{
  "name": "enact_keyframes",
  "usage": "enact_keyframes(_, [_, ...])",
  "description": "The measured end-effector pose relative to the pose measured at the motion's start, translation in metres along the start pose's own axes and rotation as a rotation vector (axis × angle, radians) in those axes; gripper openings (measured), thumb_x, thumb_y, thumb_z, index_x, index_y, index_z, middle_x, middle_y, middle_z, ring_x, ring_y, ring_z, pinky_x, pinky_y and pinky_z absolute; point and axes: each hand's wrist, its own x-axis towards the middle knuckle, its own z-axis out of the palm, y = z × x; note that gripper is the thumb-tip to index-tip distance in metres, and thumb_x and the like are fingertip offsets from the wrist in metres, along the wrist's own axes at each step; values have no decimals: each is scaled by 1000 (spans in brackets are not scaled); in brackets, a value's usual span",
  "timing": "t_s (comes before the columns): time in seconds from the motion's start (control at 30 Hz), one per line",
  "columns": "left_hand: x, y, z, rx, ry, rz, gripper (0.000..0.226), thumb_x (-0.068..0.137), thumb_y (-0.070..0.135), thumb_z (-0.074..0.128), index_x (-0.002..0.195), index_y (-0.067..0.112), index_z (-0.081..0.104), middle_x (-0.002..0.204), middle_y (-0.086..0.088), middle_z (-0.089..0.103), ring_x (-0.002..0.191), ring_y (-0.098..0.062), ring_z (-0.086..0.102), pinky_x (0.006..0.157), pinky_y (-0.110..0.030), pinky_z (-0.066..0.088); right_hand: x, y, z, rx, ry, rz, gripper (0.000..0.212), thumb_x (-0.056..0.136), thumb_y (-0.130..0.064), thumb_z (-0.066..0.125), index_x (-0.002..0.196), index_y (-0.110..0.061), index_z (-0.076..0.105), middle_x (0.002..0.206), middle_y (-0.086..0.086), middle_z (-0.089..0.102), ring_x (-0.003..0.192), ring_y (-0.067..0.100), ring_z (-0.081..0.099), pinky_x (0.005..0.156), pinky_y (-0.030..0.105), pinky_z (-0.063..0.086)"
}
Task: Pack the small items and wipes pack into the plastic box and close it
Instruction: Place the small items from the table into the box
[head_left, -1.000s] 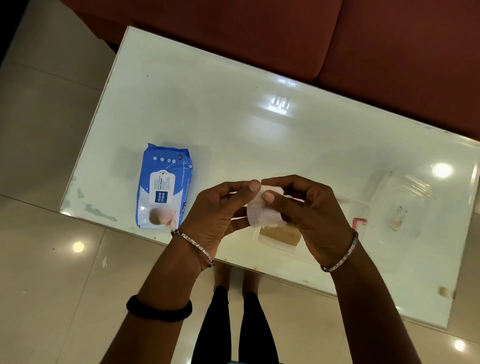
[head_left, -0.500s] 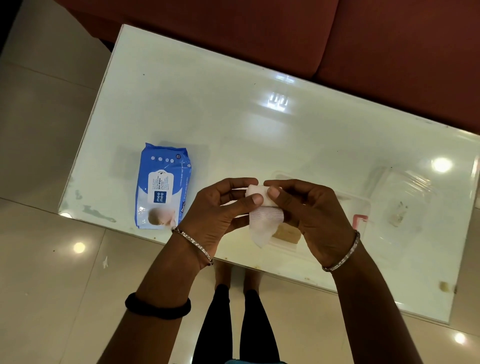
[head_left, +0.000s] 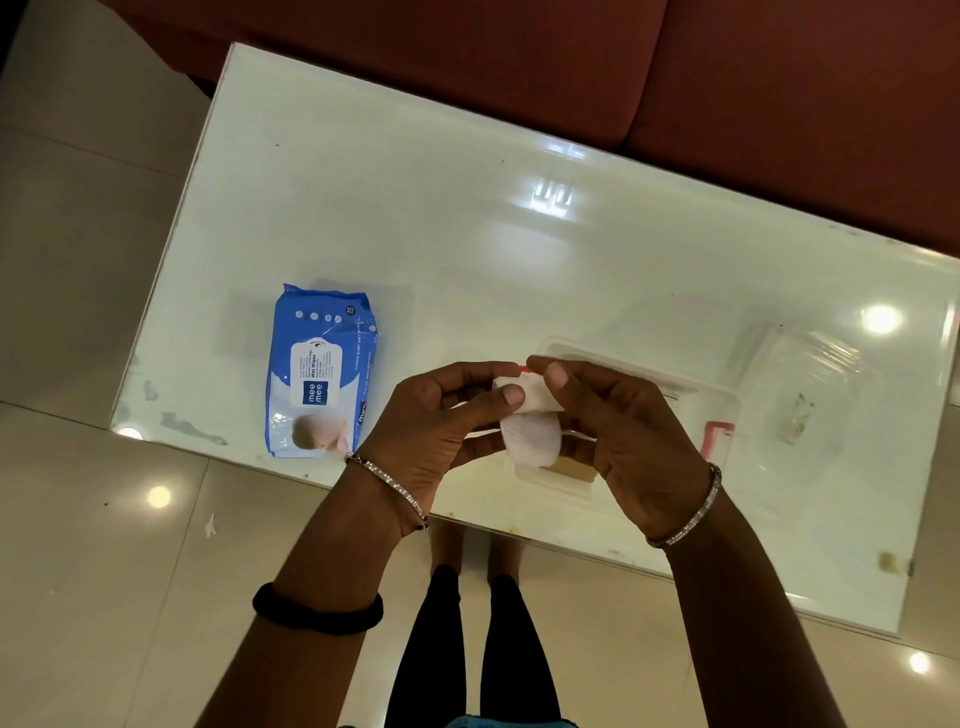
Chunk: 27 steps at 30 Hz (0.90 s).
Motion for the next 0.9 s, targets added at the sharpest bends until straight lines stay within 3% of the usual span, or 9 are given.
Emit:
enact_keyframes(0.1, [0, -1, 0, -14, -3, -20, 27, 80, 3, 67, 107, 10, 69, 102, -15, 73, 86, -22, 74, 66, -27, 60, 0, 4, -3, -45, 19, -57, 42, 72, -24, 74, 110, -4, 72, 108, 24, 71, 95, 35, 72, 74, 36, 61])
enact_keyframes(0.27, [1, -2, 2, -108, 33, -104, 30, 68, 19, 74, 95, 6, 71, 88, -13, 73, 70, -22, 73, 64, -28, 62, -1, 7, -9, -99, 4, -166, 45, 68, -11, 79, 111, -2, 71, 108, 16, 74, 93, 34, 72, 83, 38, 59])
enact_keyframes(0.43, [4, -7, 1, -123, 22, -93, 22, 79, 1, 68, 101, 3, 69, 88, -17, 75, 75, -25, 74, 61, -25, 60, -2, 10, -10, 5, -15, -129, 48, 72, -20, 75, 113, 5, 69, 114, 17, 72, 108, 33, 69, 86, 38, 58])
enact_keyframes(0.6, [4, -14, -2, -13, -25, -48, 27, 79, -7, 67, 104, 3, 69, 106, -23, 69, 88, -29, 72, 71, -28, 61, -2, 14, -13, 40, 34, -25, 45, 69, -30, 73, 106, -5, 74, 110, 14, 74, 96, 28, 73, 77, 31, 60])
enact_keyframes(0.67, [4, -17, -2, 68, -51, 3, 29, 76, -11, 68, 101, 4, 71, 107, -17, 70, 92, -27, 72, 73, -27, 60, -4, 19, -17, 5, 26, 23, 44, 70, -28, 73, 106, -3, 74, 107, 16, 75, 93, 30, 73, 75, 30, 61])
enact_keyframes(0.8, [3, -24, 2, 357, -80, 62, 32, 73, -13, 69, 89, 14, 75, 86, 6, 77, 81, -5, 71, 65, -13, 53, -13, 30, -32, -86, -41, 82, 45, 74, -13, 74, 116, 2, 68, 112, 17, 73, 102, 34, 70, 84, 33, 59])
enact_keyframes(0.9, [5, -33, 9, 417, -97, 49, 35, 73, -14, 68, 91, 16, 75, 93, 3, 76, 79, -6, 72, 65, -12, 52, -23, 39, -46, -233, -50, 100, 37, 73, -10, 79, 109, -6, 74, 109, 13, 75, 104, 37, 69, 93, 42, 56])
